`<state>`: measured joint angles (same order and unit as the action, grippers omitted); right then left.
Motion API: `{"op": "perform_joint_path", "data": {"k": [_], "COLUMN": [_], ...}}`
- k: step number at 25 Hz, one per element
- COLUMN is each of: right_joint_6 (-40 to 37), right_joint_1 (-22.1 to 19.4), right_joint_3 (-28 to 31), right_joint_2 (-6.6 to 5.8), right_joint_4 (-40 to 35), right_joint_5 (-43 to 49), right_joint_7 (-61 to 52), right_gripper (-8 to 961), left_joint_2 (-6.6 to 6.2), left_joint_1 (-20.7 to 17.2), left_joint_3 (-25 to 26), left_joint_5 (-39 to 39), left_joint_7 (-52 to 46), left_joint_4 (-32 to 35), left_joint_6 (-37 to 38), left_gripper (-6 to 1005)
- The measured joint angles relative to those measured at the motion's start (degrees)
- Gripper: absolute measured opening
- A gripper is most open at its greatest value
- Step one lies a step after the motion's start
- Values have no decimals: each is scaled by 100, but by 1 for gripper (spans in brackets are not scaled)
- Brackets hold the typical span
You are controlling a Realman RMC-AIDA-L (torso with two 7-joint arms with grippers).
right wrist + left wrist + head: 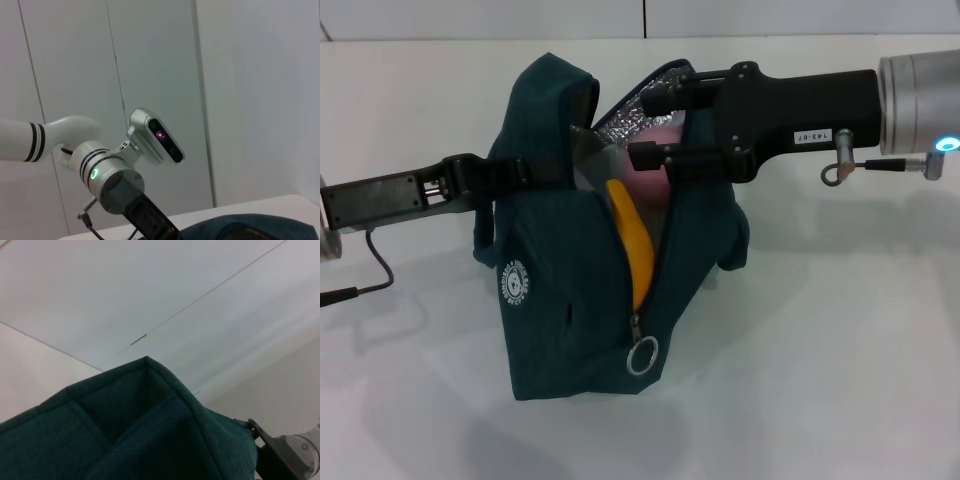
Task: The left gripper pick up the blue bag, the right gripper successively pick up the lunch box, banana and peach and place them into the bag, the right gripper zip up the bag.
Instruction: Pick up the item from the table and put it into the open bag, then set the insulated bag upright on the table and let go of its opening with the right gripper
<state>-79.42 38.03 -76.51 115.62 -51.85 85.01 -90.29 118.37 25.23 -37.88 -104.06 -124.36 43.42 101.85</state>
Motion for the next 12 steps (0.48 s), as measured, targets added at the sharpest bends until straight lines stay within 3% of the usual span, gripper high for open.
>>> {"op": "perform_joint_path", "data": {"k": [4,12], "right_joint_6": [-1,59], "right_joint_1": [1,-22], "right_joint_3": [43,745], "right_joint_2": [-12,-83], "right_joint_4": [0,44], "right_joint_5": [-12,79], "right_joint_7": [-44,-424], "right_gripper": [626,626], "left_joint_2": [-6,-2], "left_joint_1": [-8,-37], "left_joint_3": [0,0], "left_joint_5": [0,1], "left_joint_7": [6,14], "left_joint_4": [0,0], "left_joint_6": [-12,-26], "left_gripper": [53,53]}}
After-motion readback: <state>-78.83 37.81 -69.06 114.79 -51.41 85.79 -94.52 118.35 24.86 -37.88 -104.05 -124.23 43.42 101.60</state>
